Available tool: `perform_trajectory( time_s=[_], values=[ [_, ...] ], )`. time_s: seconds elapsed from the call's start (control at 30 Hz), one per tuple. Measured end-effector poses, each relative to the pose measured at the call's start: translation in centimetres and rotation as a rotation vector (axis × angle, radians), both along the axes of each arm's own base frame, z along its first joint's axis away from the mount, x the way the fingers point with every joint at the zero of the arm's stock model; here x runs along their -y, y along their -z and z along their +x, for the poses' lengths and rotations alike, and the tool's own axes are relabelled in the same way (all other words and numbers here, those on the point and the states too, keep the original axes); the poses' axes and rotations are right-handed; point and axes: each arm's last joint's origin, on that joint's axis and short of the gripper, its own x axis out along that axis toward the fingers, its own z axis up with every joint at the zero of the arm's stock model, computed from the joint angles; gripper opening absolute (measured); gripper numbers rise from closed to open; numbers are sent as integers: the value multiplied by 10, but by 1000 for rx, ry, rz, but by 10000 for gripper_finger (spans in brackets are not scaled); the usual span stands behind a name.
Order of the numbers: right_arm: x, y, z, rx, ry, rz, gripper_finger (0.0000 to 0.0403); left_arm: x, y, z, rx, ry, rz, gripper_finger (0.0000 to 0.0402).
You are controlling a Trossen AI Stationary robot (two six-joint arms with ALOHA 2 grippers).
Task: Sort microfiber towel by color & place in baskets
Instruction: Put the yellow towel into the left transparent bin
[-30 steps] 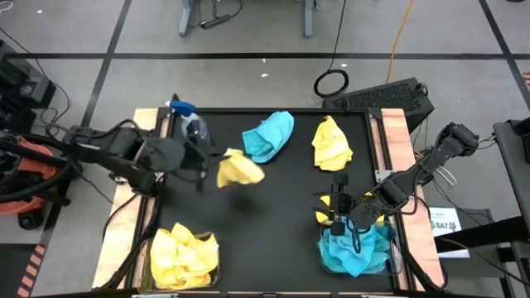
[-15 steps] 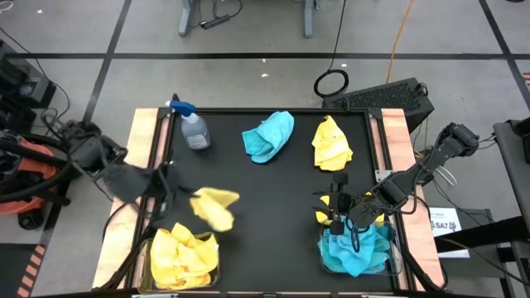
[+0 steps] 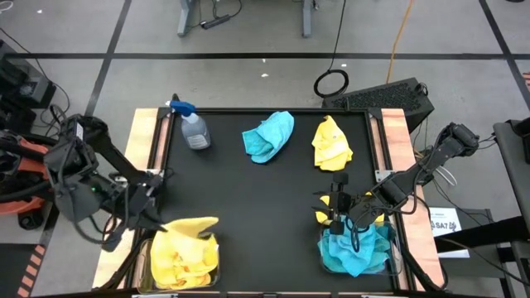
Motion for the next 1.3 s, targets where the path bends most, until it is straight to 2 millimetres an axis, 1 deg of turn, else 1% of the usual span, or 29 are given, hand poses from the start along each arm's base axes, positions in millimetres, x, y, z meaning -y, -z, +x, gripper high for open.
perform_trajectory(
  time_s=[0.17, 0.27, 0.37, 0.47, 0.57, 0.77, 0.97, 1.17, 1.3],
  values=[
    [5, 0, 3, 4, 35, 14, 187, 7, -2, -8, 18, 46, -14, 1],
    [9, 0, 5, 4, 59, 22, 187, 10, -1, -12, 0, 47, -33, 1],
    [12, 1, 7, 3, 78, 28, 187, 16, 2, -13, -9, 53, -17, 1],
    [14, 1, 8, 5, 91, 33, 187, 27, 10, -11, -27, 64, 20, 1],
    [16, 1, 9, 7, 105, 41, 187, 39, 22, -5, -71, 65, 57, 1],
    [17, 1, 10, 8, 114, 45, 187, 62, 50, 5, -237, -3, 142, 1],
    [17, 1, 10, 7, 113, 45, 187, 87, 79, 19, -315, -29, 314, 1],
    [17, 1, 10, 6, 110, 56, 187, 106, 109, 42, -368, -92, 440, 1],
    [16, 1, 10, 5, 91, 74, 187, 121, 134, 59, -413, -118, 516, 1]
  ],
)
